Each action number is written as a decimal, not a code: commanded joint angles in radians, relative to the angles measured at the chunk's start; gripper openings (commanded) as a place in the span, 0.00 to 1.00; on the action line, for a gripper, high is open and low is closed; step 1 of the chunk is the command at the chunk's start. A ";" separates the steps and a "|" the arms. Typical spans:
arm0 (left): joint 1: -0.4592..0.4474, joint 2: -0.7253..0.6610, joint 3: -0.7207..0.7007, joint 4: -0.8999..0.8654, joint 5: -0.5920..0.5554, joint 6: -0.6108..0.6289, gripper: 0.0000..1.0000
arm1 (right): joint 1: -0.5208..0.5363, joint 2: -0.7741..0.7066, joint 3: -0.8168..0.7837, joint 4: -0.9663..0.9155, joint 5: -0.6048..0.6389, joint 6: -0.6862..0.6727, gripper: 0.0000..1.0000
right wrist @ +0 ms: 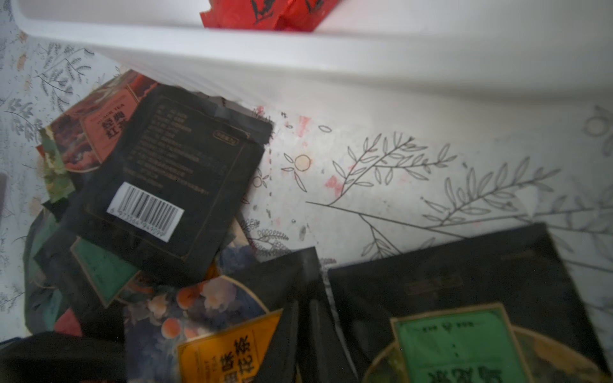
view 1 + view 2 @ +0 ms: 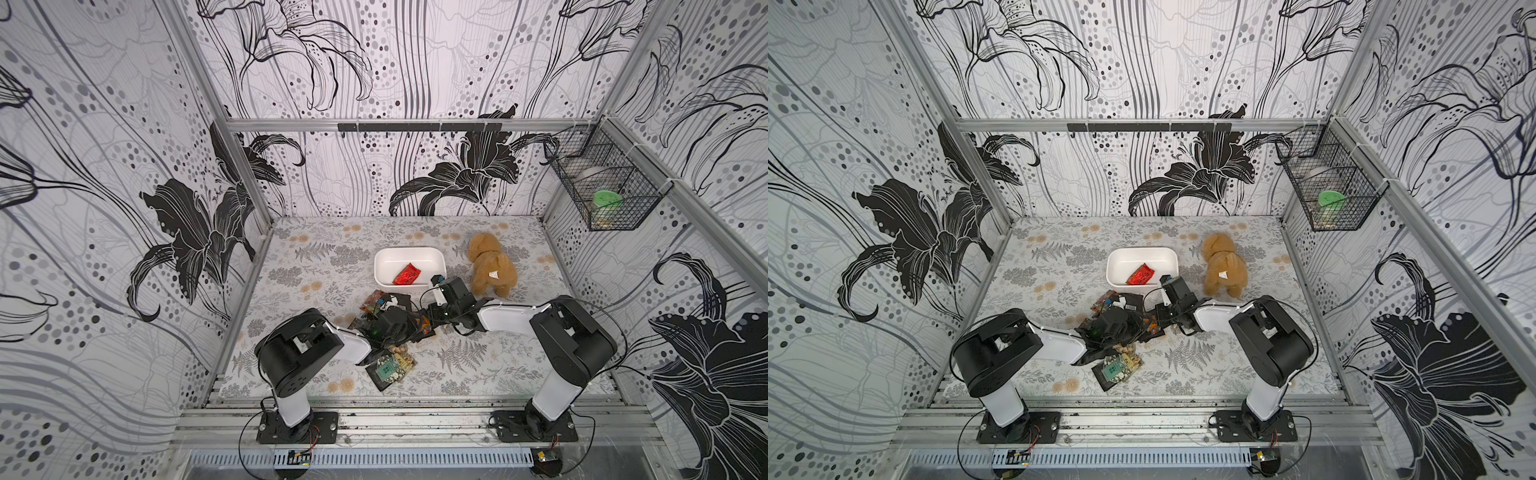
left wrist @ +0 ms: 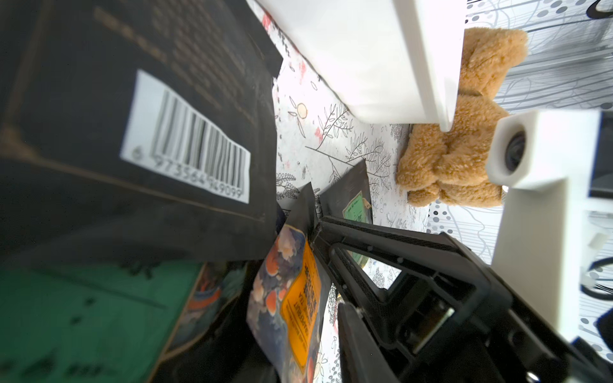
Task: Put the tea bags into the storage box
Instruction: Pick up the tea bag from the center of the board.
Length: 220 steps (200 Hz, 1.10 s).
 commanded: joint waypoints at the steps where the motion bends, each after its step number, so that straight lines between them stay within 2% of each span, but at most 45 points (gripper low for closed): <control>1: 0.003 0.027 0.030 0.053 0.022 0.012 0.28 | 0.000 -0.003 -0.024 -0.003 -0.029 -0.006 0.13; 70: 0.003 0.005 0.033 0.044 0.043 0.022 0.06 | 0.000 -0.052 -0.064 0.043 -0.031 -0.010 0.14; 92: 0.003 -0.045 0.028 -0.005 0.035 0.055 0.01 | 0.001 -0.147 -0.104 0.072 0.020 -0.011 0.13; 134: 0.004 -0.179 0.084 -0.259 -0.019 0.202 0.00 | 0.001 -0.367 -0.224 0.109 0.229 -0.006 0.16; 168: 0.004 -0.296 0.200 -0.569 -0.186 0.366 0.00 | 0.001 -0.452 -0.259 0.052 0.405 0.034 0.17; 194: 0.020 -0.310 0.348 -0.764 -0.331 0.480 0.00 | 0.001 -0.492 -0.279 0.058 0.438 0.045 0.19; 220: 0.070 -0.241 0.508 -0.846 -0.353 0.571 0.00 | 0.000 -0.506 -0.288 0.064 0.425 0.045 0.23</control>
